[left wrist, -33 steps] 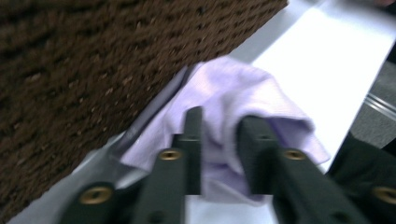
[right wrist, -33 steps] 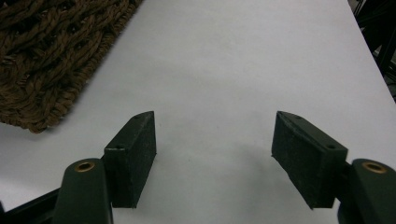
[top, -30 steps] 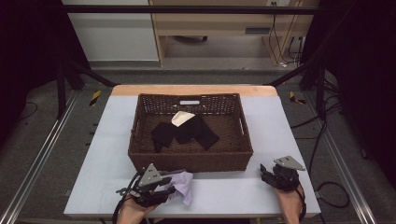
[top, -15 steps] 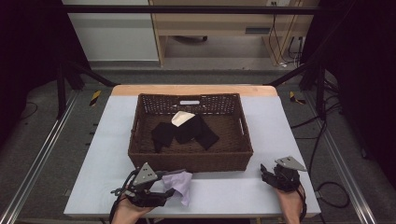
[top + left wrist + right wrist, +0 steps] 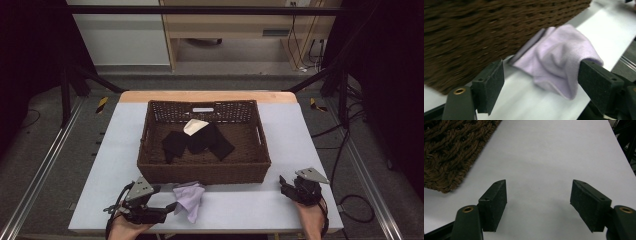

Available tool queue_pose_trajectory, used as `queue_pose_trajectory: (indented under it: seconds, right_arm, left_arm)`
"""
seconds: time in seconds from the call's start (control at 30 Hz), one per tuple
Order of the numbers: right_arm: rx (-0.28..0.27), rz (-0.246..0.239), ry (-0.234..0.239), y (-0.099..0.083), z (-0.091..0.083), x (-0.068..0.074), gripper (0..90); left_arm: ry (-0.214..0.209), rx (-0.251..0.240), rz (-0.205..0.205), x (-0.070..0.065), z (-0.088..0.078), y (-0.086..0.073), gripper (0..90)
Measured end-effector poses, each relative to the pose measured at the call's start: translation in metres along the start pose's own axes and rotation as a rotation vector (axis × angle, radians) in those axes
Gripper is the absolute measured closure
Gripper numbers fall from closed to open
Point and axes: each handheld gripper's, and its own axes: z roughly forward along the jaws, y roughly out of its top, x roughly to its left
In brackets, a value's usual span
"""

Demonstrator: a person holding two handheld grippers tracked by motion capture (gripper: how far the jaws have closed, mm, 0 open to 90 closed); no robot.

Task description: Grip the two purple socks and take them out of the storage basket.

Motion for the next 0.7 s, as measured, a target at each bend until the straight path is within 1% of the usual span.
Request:
queue_pose_trajectory:
  seconds: [0.1,0.17,0.2,0.23,0.33,0.4,0.47,0.5,0.53,0.57,0.6,0.63,0.7]
  right_arm:
    - [0.0,0.002,0.0,0.0,0.0,0.0,29.7]
    - [0.002,0.0,-0.002,0.0,0.0,0.0,29.7]
    - [0.004,0.0,-0.002,0.0,0.0,0.0,29.7]
    - [0.004,-0.001,-0.002,0.0,0.0,0.0,29.7]
    - [0.002,-0.001,-0.002,0.0,0.0,0.0,29.7]
    - [0.0,0.004,-0.002,0.0,0.0,0.0,29.7]
    - [0.001,0.006,0.001,0.0,-0.001,0.0,29.7]
    - [0.001,0.006,0.001,0.0,-0.001,0.0,29.7]
    - [0.001,0.006,0.001,0.0,0.0,0.0,29.7]
    - [0.001,0.006,0.001,0.0,0.0,0.0,29.7]
    - [0.0,0.006,-0.001,0.0,0.0,0.0,29.7]
    - [0.001,0.005,0.0,0.0,-0.001,0.0,29.7]
    - [-0.004,0.009,-0.002,0.0,-0.001,-0.001,29.7]
  left_arm:
    - [0.0,-0.006,-0.019,0.006,-0.006,-0.004,20.9]
    - [-0.026,-0.013,-0.035,0.007,-0.008,-0.006,20.8]
    - [-0.036,-0.013,-0.033,0.007,-0.009,-0.005,20.3]
    - [-0.047,-0.012,-0.023,0.005,-0.009,-0.005,19.6]
    - [-0.038,-0.017,-0.003,0.001,-0.011,-0.004,19.1]
    - [0.0,-0.024,-0.006,0.003,-0.014,-0.004,19.8]
    - [0.046,-0.035,-0.017,0.009,-0.018,-0.005,20.7]
    - [0.078,-0.039,-0.023,0.014,-0.021,-0.006,21.2]
    - [0.098,-0.045,-0.03,0.017,-0.023,-0.007,21.6]
    - [0.109,-0.053,-0.044,0.021,-0.025,-0.008,21.9]
    - [0.112,-0.061,-0.058,0.025,-0.027,-0.009,22.5]
    - [0.126,-0.066,-0.069,0.028,-0.028,-0.011,23.2]
    - [0.153,-0.075,-0.067,0.031,-0.03,-0.012,23.5]
